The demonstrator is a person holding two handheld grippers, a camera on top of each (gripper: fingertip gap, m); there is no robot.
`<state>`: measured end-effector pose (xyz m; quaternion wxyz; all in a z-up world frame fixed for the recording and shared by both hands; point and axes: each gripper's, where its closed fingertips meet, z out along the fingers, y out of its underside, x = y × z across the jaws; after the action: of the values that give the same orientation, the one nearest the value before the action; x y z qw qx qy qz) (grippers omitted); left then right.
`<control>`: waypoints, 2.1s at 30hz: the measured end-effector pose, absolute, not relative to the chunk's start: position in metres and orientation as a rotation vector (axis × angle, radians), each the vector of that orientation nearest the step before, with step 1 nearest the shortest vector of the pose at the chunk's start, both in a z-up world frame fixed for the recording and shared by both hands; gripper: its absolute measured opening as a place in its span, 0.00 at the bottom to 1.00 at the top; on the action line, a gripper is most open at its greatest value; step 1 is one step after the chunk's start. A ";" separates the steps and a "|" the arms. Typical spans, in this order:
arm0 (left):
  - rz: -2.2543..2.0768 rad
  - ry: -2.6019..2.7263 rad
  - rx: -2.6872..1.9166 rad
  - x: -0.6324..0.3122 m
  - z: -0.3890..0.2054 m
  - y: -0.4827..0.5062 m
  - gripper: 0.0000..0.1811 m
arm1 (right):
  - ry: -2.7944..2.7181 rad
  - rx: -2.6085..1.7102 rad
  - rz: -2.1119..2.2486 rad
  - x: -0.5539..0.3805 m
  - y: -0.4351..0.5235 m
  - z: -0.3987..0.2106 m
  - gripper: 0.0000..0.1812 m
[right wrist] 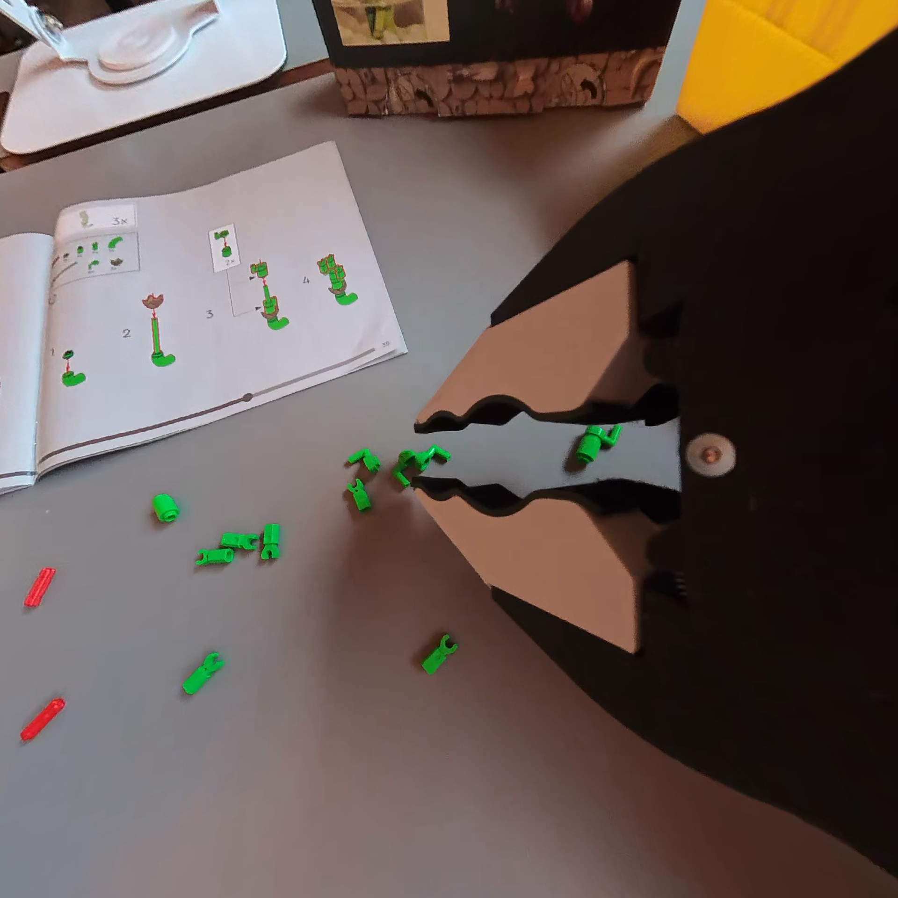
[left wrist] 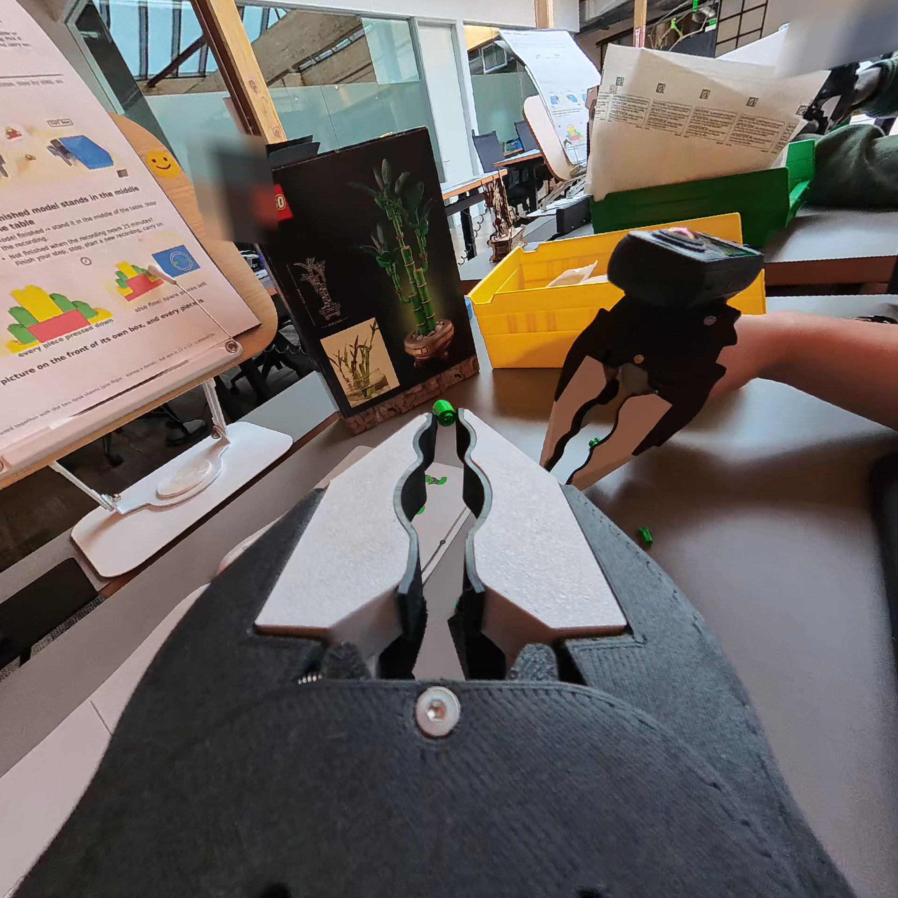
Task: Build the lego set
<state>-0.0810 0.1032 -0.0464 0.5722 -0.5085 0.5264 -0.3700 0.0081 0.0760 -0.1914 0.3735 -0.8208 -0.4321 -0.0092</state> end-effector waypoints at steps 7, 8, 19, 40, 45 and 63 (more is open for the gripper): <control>-0.876 1.233 -1.205 -0.081 -0.048 0.104 0.03 | -1.082 -2.114 -0.061 0.004 0.074 -0.195 0.04; -0.879 1.232 -1.208 -0.081 -0.048 0.105 0.03 | -1.081 -2.110 -0.076 0.004 0.076 -0.195 0.03; -0.891 1.231 -1.223 -0.081 -0.050 0.107 0.03 | -1.036 -2.040 -0.097 0.010 0.076 -0.181 0.04; -0.887 1.256 -1.247 -0.079 -0.058 0.107 0.03 | -0.839 -2.286 0.275 0.021 0.068 -0.204 0.01; -0.905 1.292 -1.265 -0.077 -0.065 0.105 0.03 | -0.880 -2.260 0.252 0.020 0.068 -0.198 0.00; -1.892 1.264 -1.512 -0.079 -0.059 0.067 0.03 | -1.532 -1.500 -0.412 -0.065 0.076 -0.066 0.00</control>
<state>-0.0788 0.0668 -0.0586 0.2035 -0.5418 0.4531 -0.6780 -0.0648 0.0760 -0.0661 0.4612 -0.6096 -0.6226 -0.1675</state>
